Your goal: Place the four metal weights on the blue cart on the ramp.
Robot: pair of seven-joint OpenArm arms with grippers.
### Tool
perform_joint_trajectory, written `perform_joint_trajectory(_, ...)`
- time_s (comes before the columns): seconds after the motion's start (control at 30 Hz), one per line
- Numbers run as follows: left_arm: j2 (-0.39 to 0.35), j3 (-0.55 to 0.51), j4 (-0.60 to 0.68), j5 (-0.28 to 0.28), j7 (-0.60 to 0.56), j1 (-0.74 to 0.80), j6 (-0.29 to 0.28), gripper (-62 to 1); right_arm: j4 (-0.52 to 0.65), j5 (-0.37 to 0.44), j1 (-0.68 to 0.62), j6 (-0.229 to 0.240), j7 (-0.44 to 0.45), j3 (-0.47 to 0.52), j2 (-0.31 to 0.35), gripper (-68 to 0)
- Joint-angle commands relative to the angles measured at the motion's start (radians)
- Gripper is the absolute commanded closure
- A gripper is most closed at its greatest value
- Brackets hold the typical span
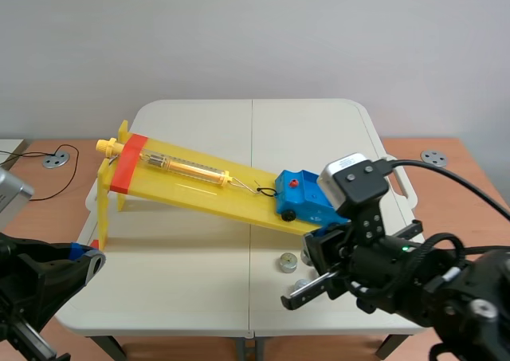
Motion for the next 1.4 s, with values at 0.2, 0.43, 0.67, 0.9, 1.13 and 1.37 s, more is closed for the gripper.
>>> perform_joint_trajectory(0.2, 0.005, -0.014, 0.067, -0.074, -0.097, -0.014, -0.009, -3.4, 0.194, 0.327, 0.000, 0.071, 0.050, 0.213, 0.010, -0.6)
perform_joint_trajectory(0.43, 0.005, -0.014, 0.067, -0.074, -0.097, -0.014, -0.009, -3.4, 0.161, 0.355, 0.093, 0.069, 0.043, 0.301, -0.073, -0.6)
perform_joint_trajectory(0.67, 0.005, -0.014, 0.067, -0.074, -0.097, -0.014, -0.009, -3.4, 0.016, 0.355, 0.241, 0.069, 0.032, 0.299, -0.154, -0.6)
perform_joint_trajectory(0.9, 0.005, -0.014, 0.067, -0.074, -0.097, -0.014, -0.009, -3.4, -0.148, 0.355, 0.382, 0.088, 0.036, 0.299, -0.206, -0.6)
perform_joint_trajectory(1.13, 0.005, -0.014, 0.067, -0.074, -0.097, -0.014, -0.009, -3.4, -0.275, 0.353, 0.475, 0.115, 0.037, 0.292, -0.237, -0.6)
perform_joint_trajectory(1.37, 0.005, -0.014, 0.067, -0.074, -0.096, -0.014, -0.009, -3.4, -0.345, 0.311, 0.515, 0.111, 0.074, 0.291, -0.256, -0.6)
